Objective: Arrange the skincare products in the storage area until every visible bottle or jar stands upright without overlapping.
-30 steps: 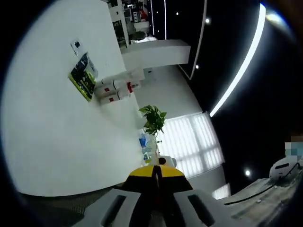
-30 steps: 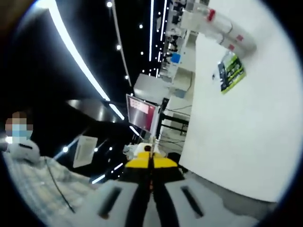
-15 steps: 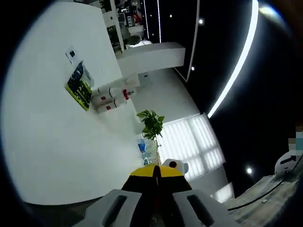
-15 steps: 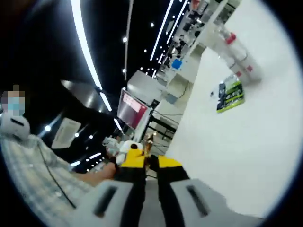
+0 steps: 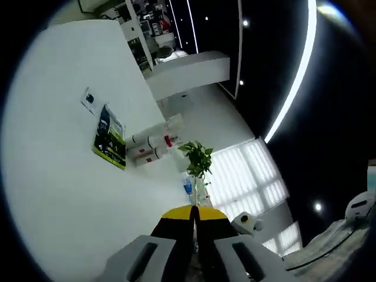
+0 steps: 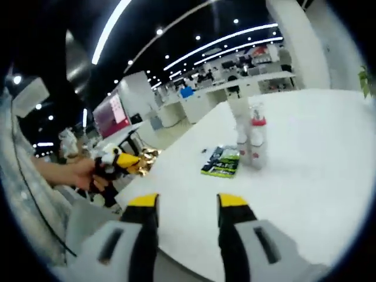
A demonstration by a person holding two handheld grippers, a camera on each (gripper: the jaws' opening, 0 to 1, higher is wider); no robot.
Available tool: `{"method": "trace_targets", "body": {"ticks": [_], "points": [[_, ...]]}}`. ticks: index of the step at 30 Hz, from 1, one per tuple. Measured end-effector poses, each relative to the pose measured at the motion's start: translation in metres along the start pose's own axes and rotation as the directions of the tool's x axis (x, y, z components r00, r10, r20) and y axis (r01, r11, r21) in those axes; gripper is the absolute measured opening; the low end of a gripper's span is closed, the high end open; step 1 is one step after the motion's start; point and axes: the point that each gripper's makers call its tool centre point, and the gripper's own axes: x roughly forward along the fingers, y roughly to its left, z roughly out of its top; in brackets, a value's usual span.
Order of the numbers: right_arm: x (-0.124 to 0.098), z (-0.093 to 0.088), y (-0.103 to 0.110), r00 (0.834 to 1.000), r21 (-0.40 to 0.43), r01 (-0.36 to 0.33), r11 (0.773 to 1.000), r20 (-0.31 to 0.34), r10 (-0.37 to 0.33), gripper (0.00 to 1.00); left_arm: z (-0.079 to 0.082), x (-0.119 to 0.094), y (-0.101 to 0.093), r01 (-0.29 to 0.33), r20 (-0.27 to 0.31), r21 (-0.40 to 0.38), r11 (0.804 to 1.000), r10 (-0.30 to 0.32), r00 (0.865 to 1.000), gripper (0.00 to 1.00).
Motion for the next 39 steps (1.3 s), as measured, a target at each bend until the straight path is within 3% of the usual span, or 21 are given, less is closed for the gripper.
{"method": "trace_targets", "body": {"ticks": [5,10,12,17,23,29,35,39], "points": [[-0.001,-0.003,-0.012,0.998,-0.059,0.061,0.996,-0.007,-0.062,0.55,0.018,-0.004,0.018,-0.042,0.006,-0.002,0.999,0.042,0.999,0.0],[-0.004,-0.006,-0.022,0.99,-0.087,0.141,0.986,0.021,-0.14,0.53,0.038,-0.006,0.029,-0.069,0.02,-0.014,0.998,0.069,0.997,0.0],[-0.003,-0.008,-0.024,0.987,-0.162,0.157,0.974,0.006,-0.158,0.53,0.046,-0.006,0.032,-0.084,0.025,-0.014,0.996,0.084,0.996,0.0],[0.003,-0.012,-0.019,0.988,-0.181,0.147,0.972,-0.009,-0.151,0.53,0.066,-0.004,0.045,-0.116,0.025,-0.008,0.993,0.116,0.993,0.0],[0.013,-0.027,-0.009,0.99,-0.243,0.099,0.965,-0.078,-0.121,0.49,0.084,-0.001,0.062,-0.151,0.028,-0.014,0.988,0.151,0.988,0.0],[0.016,-0.035,-0.005,0.987,-0.29,0.074,0.954,-0.113,-0.111,0.51,0.102,0.006,0.085,-0.177,0.038,-0.059,0.983,0.179,0.983,0.0],[0.017,-0.036,-0.011,0.986,-0.26,0.081,0.962,-0.123,-0.116,0.51,0.12,0.017,0.114,-0.231,0.048,-0.095,0.968,0.236,0.97,0.01],[0.016,-0.036,-0.013,0.984,-0.25,0.091,0.964,-0.124,-0.125,0.49,0.127,0.025,0.129,-0.27,0.022,-0.095,0.958,0.273,0.962,0.01]]}}
